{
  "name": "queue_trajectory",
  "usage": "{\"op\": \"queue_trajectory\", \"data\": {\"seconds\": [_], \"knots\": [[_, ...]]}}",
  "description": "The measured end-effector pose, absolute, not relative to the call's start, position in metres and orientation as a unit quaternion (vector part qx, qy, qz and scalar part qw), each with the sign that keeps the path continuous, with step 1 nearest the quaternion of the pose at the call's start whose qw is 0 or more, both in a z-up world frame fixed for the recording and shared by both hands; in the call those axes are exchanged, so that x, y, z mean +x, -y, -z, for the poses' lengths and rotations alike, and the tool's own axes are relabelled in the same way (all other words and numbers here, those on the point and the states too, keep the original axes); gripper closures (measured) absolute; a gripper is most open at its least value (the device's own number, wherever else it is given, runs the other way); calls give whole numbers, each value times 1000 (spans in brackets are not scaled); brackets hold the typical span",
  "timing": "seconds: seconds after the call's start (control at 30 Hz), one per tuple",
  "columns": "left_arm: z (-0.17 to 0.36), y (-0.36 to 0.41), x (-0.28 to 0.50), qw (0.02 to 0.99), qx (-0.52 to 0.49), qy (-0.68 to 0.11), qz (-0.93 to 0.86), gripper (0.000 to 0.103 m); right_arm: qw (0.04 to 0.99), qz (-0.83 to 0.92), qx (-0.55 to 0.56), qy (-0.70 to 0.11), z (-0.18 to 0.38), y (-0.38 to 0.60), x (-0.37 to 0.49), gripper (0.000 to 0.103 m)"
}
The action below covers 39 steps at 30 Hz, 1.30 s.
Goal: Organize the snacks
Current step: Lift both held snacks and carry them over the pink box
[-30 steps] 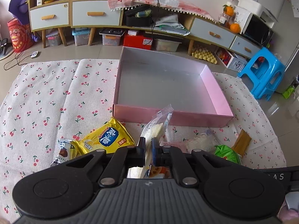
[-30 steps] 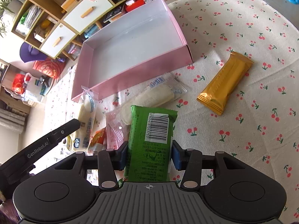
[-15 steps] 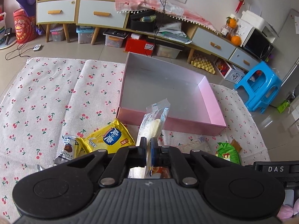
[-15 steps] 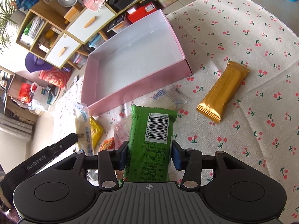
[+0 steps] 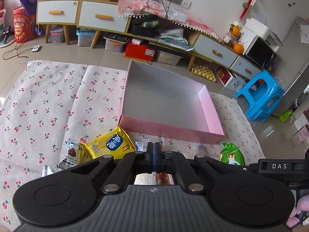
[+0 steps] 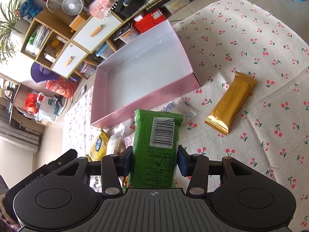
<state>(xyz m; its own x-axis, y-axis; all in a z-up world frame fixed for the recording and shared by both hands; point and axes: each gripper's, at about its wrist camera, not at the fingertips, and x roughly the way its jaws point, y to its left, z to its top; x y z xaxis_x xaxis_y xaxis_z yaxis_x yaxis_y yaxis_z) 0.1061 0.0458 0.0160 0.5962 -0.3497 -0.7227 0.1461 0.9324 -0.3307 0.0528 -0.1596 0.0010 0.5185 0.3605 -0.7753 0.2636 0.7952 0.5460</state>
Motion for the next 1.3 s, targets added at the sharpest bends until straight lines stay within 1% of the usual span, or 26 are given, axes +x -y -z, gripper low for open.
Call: {"op": "queue_trajectory", "data": {"seconds": [0.1,0.17,0.23,0.3,0.33,0.37,0.5,0.6,0.67,0.7,0.73,0.8,0.93,1.3], "knots": [[-8,-48,111,877,-121,-442,143,96,809,-28,319,-493,1,160,54,58],[-3,-48,114,872,-123,-450,148,84,808,-26,319,-495,3,159,54,58],[1,-45,116,866,-118,-458,160,77,806,-25,319,-498,5,158,56,58],[5,-40,119,865,-113,-460,163,73,805,-25,317,-501,7,157,57,58],[9,-35,121,863,-106,-465,166,68,805,-26,315,-501,7,156,57,58],[12,-31,123,861,-99,-470,166,65,806,-26,313,-502,7,155,58,58],[30,-17,130,853,-61,-498,142,65,804,-25,311,-506,10,154,58,58],[37,-11,131,854,-28,-506,122,62,804,-25,306,-509,12,153,58,58],[41,-14,131,850,-31,-512,118,61,804,-25,304,-511,13,153,58,58],[41,-17,131,848,-39,-516,115,62,803,-25,302,-512,13,153,58,58],[40,-20,131,847,-51,-517,112,71,803,-25,302,-513,14,153,58,58],[35,-27,129,848,-65,-516,104,73,804,-25,302,-512,13,153,58,58],[21,-40,121,858,-80,-499,98,82,809,-30,301,-505,9,152,58,58],[-10,-69,100,873,-144,-456,100,84,822,-35,310,-476,-11,157,60,58]]}}
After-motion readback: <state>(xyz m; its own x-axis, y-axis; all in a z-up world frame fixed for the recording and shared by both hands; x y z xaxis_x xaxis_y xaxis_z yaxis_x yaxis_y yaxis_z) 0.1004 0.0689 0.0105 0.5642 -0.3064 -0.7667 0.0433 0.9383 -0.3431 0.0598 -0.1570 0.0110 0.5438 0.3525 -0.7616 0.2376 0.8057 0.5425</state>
